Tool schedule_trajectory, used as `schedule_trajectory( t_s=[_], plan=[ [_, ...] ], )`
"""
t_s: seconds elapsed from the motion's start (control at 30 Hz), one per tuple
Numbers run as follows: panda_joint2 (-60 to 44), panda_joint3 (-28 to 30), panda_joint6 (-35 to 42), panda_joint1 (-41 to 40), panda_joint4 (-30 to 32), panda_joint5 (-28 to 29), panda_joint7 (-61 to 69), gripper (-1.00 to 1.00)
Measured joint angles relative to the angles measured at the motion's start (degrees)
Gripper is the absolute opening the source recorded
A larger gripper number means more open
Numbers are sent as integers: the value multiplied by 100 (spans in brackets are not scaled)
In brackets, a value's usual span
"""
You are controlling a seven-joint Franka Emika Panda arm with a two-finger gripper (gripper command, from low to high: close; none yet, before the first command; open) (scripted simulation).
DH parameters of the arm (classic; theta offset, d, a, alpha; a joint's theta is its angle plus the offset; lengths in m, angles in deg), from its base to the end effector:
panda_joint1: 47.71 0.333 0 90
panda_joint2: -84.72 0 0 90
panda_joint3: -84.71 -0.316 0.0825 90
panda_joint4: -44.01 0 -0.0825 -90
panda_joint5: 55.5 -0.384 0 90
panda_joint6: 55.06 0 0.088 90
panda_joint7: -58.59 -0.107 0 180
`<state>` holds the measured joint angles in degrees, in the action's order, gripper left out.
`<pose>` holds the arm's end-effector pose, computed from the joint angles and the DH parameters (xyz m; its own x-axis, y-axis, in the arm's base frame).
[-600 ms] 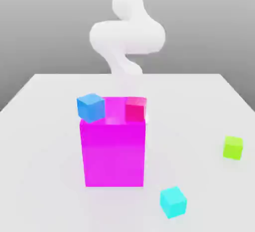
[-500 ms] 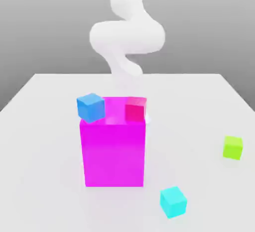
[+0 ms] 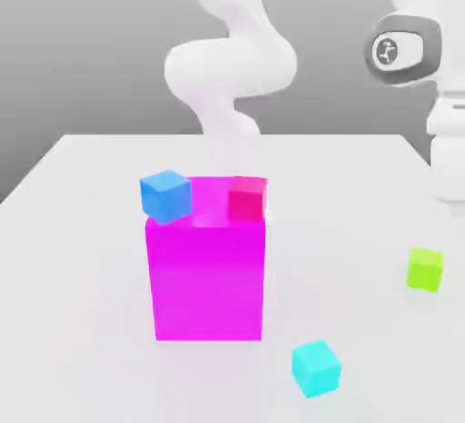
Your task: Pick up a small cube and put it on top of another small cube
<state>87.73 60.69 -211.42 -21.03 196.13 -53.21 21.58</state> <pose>0.2751 0.3360 0.2687 0.9559 0.2676 0.1213 0.2740 -0.9609 -0.0392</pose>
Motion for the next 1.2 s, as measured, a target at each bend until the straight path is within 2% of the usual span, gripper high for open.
schedule_trajectory(
  t_s=[0.13, 0.3, 0.33, 0.53, 0.63, 0.77, 0.87, 1.2],
  plan=[
    [-891, -113, -482, 499, 304, 632, -281, 0],
    [-1945, 947, -1235, 1351, 122, 1816, -1148, 0],
    [-2115, 1164, -1369, 1533, 82, 1976, -1271, -100],
    [-2200, 1272, -1437, 1623, 61, 2067, -1344, -100],
    [-1844, 861, -1162, 1299, 151, 1682, -1049, -100],
    [-1023, 335, -578, 1004, 339, 613, -245, -100],
    [-794, 614, -270, 502, 242, 306, 348, -100],
    [-546, 1684, 502, -1880, -315, -148, 2231, -100]
  ],
)
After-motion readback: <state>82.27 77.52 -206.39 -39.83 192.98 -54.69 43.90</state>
